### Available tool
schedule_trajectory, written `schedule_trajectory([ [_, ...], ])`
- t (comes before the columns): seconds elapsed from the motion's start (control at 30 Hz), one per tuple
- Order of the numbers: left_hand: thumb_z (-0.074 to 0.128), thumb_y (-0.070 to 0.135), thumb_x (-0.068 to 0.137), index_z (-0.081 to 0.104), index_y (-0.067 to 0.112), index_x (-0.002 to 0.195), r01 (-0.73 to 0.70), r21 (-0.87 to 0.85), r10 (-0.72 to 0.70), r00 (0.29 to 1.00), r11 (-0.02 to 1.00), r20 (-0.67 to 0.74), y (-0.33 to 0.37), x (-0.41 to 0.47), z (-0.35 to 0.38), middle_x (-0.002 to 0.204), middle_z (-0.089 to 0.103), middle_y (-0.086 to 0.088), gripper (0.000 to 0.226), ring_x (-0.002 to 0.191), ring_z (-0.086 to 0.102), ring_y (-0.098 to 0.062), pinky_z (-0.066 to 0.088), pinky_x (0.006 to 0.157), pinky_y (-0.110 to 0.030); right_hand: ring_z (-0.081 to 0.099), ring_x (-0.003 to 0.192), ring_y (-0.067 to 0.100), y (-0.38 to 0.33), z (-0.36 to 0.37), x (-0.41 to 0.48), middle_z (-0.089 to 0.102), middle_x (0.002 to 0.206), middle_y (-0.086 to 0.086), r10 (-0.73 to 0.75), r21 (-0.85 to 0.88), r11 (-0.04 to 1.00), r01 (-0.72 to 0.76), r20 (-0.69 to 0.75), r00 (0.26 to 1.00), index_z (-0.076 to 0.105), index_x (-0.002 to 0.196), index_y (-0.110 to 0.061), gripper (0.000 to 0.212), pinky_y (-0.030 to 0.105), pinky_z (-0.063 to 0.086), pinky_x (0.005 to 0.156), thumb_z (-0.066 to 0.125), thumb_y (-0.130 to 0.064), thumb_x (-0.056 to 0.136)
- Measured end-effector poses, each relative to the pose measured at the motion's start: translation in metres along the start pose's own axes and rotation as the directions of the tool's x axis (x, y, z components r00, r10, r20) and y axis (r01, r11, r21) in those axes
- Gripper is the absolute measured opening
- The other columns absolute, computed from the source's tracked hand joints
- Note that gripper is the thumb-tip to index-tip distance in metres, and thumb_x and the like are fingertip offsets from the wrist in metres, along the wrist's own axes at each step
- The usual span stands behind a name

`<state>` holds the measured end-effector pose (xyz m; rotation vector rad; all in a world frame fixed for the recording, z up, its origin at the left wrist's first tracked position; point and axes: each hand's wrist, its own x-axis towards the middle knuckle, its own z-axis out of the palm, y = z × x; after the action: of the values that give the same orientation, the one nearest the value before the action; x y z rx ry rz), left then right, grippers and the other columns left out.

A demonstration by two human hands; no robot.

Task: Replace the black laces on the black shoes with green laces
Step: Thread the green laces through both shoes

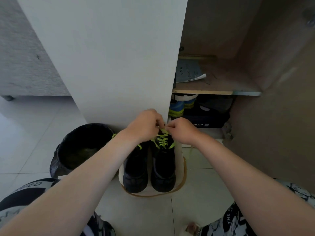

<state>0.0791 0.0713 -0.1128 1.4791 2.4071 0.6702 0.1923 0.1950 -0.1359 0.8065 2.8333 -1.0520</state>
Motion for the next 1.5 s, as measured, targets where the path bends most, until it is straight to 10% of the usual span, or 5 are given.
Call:
schedule_trajectory([
  [0.4, 0.060, 0.034, 0.096, 0.050, 0.030, 0.132, 0.352, -0.816, -0.029, 0.924, 0.458, 0.382, -0.013, -0.007, 0.014, 0.114, 0.068, -0.001, 0.037, 0.091, 0.068, -0.013, 0.053, 0.097, -0.038, 0.028, 0.040, 0.008, -0.003, -0.019, -0.007, 0.058, 0.065, -0.005, 0.109, 0.403, 0.898, -0.174, 0.179, 0.978, 0.067, 0.086, -0.011, 0.034, 0.022, 0.019, 0.043, 0.051, -0.036, 0.103],
  [0.6, 0.031, 0.022, 0.107, 0.049, 0.013, 0.074, 0.055, -0.929, -0.473, 0.849, -0.365, 0.236, -0.023, 0.001, 0.000, 0.068, 0.058, -0.005, 0.038, 0.050, 0.057, -0.017, 0.053, 0.067, -0.018, 0.046, 0.042, 0.001, 0.007, -0.024, -0.009, 0.059, 0.062, -0.004, 0.245, 0.267, 0.928, -0.262, 0.097, 0.965, 0.069, 0.077, -0.012, 0.042, 0.018, 0.032, 0.043, 0.058, -0.049, 0.096],
  [0.9, 0.033, 0.025, 0.096, 0.066, 0.003, 0.095, 0.579, -0.436, -0.363, 0.796, 0.688, 0.484, -0.034, -0.014, -0.012, 0.090, 0.073, -0.009, 0.041, 0.041, 0.022, -0.013, 0.017, 0.042, -0.019, 0.034, 0.048, 0.010, 0.018, -0.008, -0.004, 0.067, 0.067, -0.003, 0.271, 0.750, 0.586, -0.307, 0.176, 0.946, 0.066, 0.092, -0.006, 0.017, 0.021, 0.015, 0.042, 0.058, -0.019, 0.098],
  [1.2, 0.058, 0.040, 0.093, 0.074, 0.019, 0.070, 0.319, 0.100, -0.326, 0.810, 0.942, 0.488, -0.044, -0.020, -0.018, 0.051, 0.059, 0.010, 0.035, 0.046, 0.052, -0.007, 0.041, 0.053, -0.022, 0.046, 0.064, 0.020, 0.043, 0.002, -0.009, 0.048, 0.071, 0.005, 0.246, -0.188, 0.955, -0.231, 0.060, 0.967, 0.051, 0.071, -0.013, 0.025, 0.031, 0.029, 0.055, 0.062, -0.028, 0.087],
  [1.5, 0.058, 0.039, 0.094, 0.071, 0.030, 0.072, 0.128, -0.164, -0.098, 0.979, 0.978, 0.181, -0.018, -0.001, -0.021, 0.068, 0.064, 0.013, 0.027, 0.069, 0.058, -0.007, 0.042, 0.064, -0.026, 0.045, 0.064, 0.012, 0.001, -0.005, 0.000, 0.049, 0.072, -0.008, -0.076, -0.018, 0.997, 0.077, 0.043, 0.996, 0.048, 0.074, -0.023, 0.041, 0.033, 0.035, 0.060, 0.072, -0.055, 0.082],
])
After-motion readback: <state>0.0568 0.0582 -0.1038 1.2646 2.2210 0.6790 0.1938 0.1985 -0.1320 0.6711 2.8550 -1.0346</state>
